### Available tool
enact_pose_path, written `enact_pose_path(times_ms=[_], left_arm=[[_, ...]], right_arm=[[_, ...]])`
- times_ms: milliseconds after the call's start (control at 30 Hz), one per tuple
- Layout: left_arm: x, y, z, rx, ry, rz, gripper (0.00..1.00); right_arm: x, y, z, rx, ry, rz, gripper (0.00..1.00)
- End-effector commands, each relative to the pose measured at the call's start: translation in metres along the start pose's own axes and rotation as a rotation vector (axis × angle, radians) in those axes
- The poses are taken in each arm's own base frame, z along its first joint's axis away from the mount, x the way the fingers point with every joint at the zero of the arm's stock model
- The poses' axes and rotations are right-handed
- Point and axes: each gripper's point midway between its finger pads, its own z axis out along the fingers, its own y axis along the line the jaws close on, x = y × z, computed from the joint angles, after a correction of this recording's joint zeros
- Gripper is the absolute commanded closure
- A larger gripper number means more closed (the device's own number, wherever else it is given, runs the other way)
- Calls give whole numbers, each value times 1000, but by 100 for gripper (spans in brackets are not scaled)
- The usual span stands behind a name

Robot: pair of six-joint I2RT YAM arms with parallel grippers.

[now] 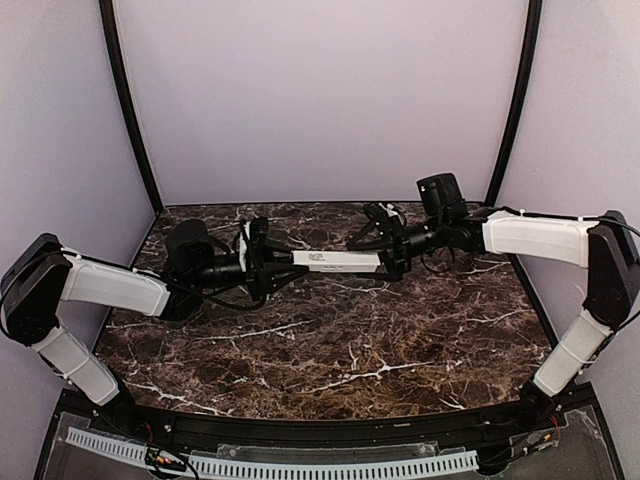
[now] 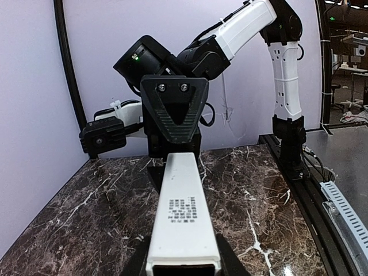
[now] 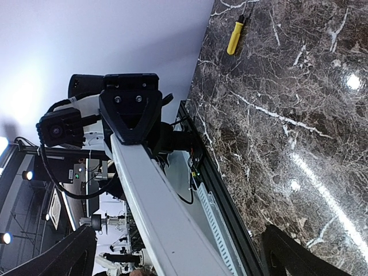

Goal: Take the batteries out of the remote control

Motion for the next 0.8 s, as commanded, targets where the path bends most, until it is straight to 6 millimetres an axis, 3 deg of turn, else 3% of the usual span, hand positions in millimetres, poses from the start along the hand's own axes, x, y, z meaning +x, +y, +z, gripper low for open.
enact_pose_path(times_ms=[0, 167, 600, 767], left_arm=[[-21, 0, 1, 5, -36, 56, 100], [-21, 0, 0, 3, -39, 55, 100], [-21, 0, 0, -3, -37, 57, 100], [-22, 1, -1, -8, -39, 58, 100]], right_arm=[[-5, 12, -2, 16, -15, -40, 4], [-5, 12, -1, 16, -9, -43, 14], [2, 15, -2, 7, 5, -62, 56], [4, 17, -3, 2, 9, -74, 66]])
